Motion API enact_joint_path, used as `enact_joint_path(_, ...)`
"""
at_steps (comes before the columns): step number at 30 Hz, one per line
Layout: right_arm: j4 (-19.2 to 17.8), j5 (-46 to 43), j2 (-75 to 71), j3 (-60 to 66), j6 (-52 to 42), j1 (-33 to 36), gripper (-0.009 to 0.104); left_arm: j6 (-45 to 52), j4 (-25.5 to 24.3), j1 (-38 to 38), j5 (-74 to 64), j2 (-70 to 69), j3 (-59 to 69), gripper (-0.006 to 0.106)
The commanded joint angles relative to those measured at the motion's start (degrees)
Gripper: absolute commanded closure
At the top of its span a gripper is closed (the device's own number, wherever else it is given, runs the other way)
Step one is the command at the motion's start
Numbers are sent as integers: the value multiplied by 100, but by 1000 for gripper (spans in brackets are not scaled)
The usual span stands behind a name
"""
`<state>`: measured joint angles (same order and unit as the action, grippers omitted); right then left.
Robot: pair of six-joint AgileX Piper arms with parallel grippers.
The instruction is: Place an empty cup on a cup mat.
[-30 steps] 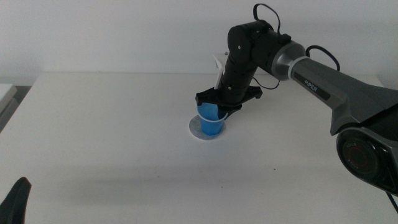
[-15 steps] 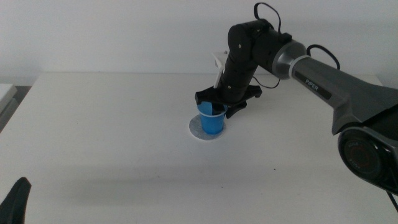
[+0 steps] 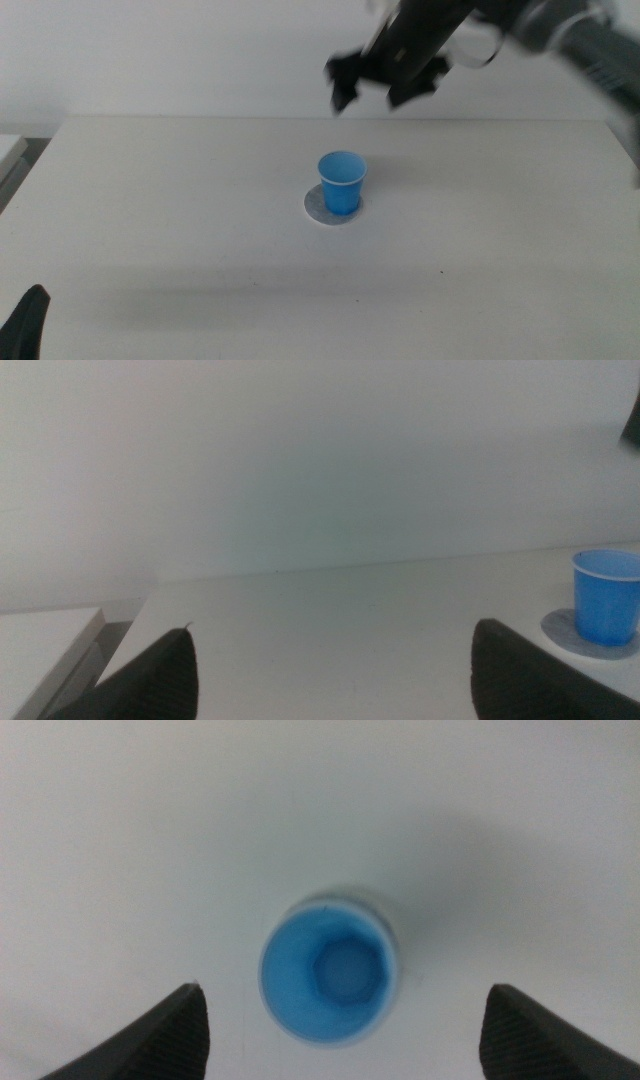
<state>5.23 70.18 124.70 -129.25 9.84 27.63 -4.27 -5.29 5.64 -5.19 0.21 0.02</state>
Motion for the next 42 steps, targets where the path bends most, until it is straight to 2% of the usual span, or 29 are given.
enact_joint_path(1,-57,-22,-564,13,-187,-281,8,-16,25,19,29,-21,-2,7)
enact_joint_path(4,-215,-22,-1292,95,-161,-621,8,-16,25,19,29,-21,-2,7)
enact_joint_path(5,-374,-22,-1568,183,-94,-731,8,-16,25,19,29,-21,-2,7)
enact_joint_path(8,-1193,-22,-2418,702,152,-938,8,-16,25,19,29,-21,-2,7)
enact_joint_path(11,-1613,-137,-3429,1903,236,-1070,8,-16,25,19,29,-21,-2,7)
enact_joint_path(19,-1873,-3598,-6560,6559,373,-1111,8,-16,25,19,29,-21,-2,7)
enact_joint_path(22,-2366,-4749,-7616,7965,671,-1111,8,-16,25,19,29,-21,-2,7)
enact_joint_path(25,-2916,-5475,-8401,8953,1076,-1111,8,-16,25,19,29,-21,-2,7)
enact_joint_path(31,-2970,-5639,-9200,9756,1320,-1111,8,-16,25,19,29,-21,-2,7)
enact_joint_path(42,-2896,-5651,-9385,9775,1376,-1111,8,-16,25,19,29,-21,-2,7)
